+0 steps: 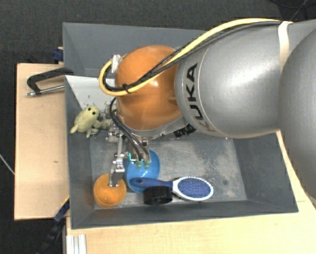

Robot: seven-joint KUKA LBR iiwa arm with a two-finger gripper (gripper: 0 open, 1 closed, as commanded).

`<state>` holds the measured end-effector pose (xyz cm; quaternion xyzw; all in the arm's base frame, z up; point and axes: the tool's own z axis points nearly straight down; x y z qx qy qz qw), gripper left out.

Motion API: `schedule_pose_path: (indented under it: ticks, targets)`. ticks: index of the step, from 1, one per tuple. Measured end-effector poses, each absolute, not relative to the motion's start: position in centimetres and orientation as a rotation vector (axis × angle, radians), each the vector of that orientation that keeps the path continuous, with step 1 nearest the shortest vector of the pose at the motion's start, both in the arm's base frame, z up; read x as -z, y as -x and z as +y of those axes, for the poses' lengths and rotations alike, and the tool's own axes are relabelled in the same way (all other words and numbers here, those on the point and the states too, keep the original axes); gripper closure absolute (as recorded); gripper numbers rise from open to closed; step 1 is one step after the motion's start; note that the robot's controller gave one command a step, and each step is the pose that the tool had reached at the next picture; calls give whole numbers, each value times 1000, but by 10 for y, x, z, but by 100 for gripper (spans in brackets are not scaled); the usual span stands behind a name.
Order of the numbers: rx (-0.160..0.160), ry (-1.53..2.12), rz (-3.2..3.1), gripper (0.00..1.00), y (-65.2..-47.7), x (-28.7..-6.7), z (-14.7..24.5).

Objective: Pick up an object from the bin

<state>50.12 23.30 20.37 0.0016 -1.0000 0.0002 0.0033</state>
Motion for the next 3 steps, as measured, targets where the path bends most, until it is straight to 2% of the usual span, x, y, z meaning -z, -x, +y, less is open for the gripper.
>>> schedule_pose_path:
  ticks: [1, 2, 3]
  targets:
    - [13, -525, -3113, 0, -511, -76, 186]
    - [5, -531, -3092, 100, -507, -76, 185]
    - [1, -1056, -2974, 100, -533, -264, 186]
